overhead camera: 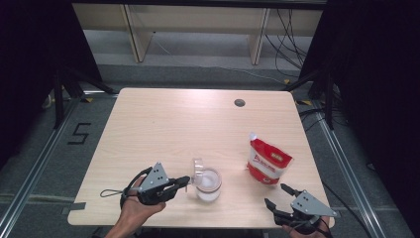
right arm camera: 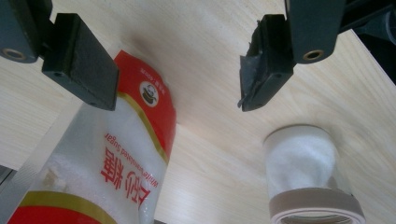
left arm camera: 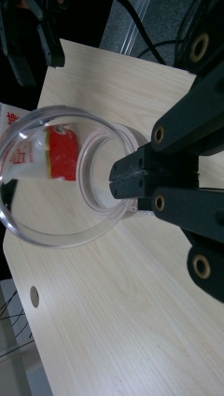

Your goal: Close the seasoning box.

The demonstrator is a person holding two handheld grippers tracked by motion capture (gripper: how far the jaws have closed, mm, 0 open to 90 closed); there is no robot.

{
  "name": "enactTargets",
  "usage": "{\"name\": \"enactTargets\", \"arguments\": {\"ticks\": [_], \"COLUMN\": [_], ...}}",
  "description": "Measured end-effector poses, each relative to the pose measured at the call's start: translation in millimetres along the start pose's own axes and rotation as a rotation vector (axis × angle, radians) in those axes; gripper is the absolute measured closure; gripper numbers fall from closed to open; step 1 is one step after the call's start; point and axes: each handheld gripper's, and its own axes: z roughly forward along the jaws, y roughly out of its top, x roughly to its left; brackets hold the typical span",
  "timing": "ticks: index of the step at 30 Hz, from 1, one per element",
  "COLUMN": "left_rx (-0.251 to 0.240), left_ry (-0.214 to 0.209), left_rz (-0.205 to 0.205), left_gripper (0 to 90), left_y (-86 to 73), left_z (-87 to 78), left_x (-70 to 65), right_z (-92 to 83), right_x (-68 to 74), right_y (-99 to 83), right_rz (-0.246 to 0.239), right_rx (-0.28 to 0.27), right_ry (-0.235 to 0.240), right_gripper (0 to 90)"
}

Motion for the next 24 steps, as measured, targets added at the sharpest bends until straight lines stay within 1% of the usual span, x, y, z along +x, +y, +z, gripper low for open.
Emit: {"name": "enactTargets", "arguments": {"ticks": [2,4,5,7,8,9,10,11,12,13,14,15,16,17,18,19,20,21,22,23,24], "left_rx": [-0.004,-0.005,-0.007,-0.007,-0.012,-0.007,-0.004,-0.008,-0.019,-0.018,-0.016,-0.016,-0.020,-0.020,-0.024,-0.018,-0.014,-0.011,-0.016,-0.007,-0.010], "left_ry": [-0.005,-0.007,-0.006,0.003,-0.010,-0.007,-0.005,-0.018,-0.024,-0.027,-0.025,-0.031,-0.022,-0.024,-0.022,-0.025,-0.033,-0.040,-0.036,-0.023,-0.033], "left_rz": [-0.016,-0.005,-0.009,-0.022,-0.019,-0.017,-0.033,-0.020,-0.025,-0.019,-0.027,-0.031,-0.056,-0.035,-0.051,-0.047,-0.043,-0.052,-0.087,-0.075,-0.056], "left_gripper": [89.4,88.5,86.7,82.4,79.5,75.4,71.8,69.0,65.9,62.4,58.5,54.0,51.6,49.2,46.1,43.5,41.8,39.5,37.3,35.9,34.7], "left_y": [0.5,1.4,1.3,0.5,-0.1,-0.7,-1.8,-2.7,-4.1,-5.0,-6.6,-7.3,-8.8,-9.4,-10.6,-11.5,-12.6,-14.1,-15.8,-16.9,-17.9], "left_z": [2.2,2.5,2.3,0.5,0.2,-1.2,-2.1,-2.9,-3.6,-4.6,-5.6,-5.9,-6.5,-7.4,-7.4,-8.0,-8.1,-7.9,-7.5,-8.6,-8.2], "left_x": [-1.4,-0.8,-0.8,-1.6,-0.9,-1.0,-1.6,-0.7,-1.0,-0.6,-0.7,-0.4,-1.6,0.3,-0.1,0.8,1.9,2.2,0.6,1.6,3.7], "right_z": [0.1,-0.5,-1.0,-1.0,-0.8,-0.7,-0.7,-1.0,-0.5,-0.5,-0.2,-0.2,-0.1,-0.1,-0.3,-0.3,-0.3,0.2,1.3,0.3,0.4], "right_x": [-0.2,0.5,-0.2,-0.6,-0.9,-0.1,-0.1,-0.2,-0.3,-0.2,-0.3,0.1,0.1,0.2,-0.2,0.0,-0.1,-1.2,-1.3,-0.4,-1.0], "right_y": [0.0,0.2,0.2,0.1,0.2,0.4,0.4,0.5,0.4,0.6,0.5,0.6,0.6,0.7,0.8,0.7,0.8,0.7,0.3,0.1,-0.1], "right_rz": [-0.002,0.012,0.000,-0.005,-0.008,0.003,0.002,0.000,0.000,0.005,0.003,0.014,0.012,0.013,0.005,0.010,0.015,0.004,0.008,0.028,0.024], "right_rx": [-0.001,0.005,0.006,0.001,0.000,-0.001,-0.001,-0.003,-0.004,0.002,0.001,-0.003,-0.005,-0.006,-0.009,-0.011,-0.007,-0.016,-0.019,0.002,0.002], "right_ry": [0.000,0.012,0.004,-0.002,0.003,0.001,0.003,-0.003,0.001,0.012,0.011,0.010,0.010,0.009,0.002,-0.002,0.003,-0.006,-0.003,0.002,0.001], "right_gripper": [29.6,29.7,29.7,29.6,29.6,29.6,29.5,29.5,29.5,29.4,29.3,29.0,28.8,28.8,28.6,28.2,28.1,27.8,26.7,26.0,25.9]}}
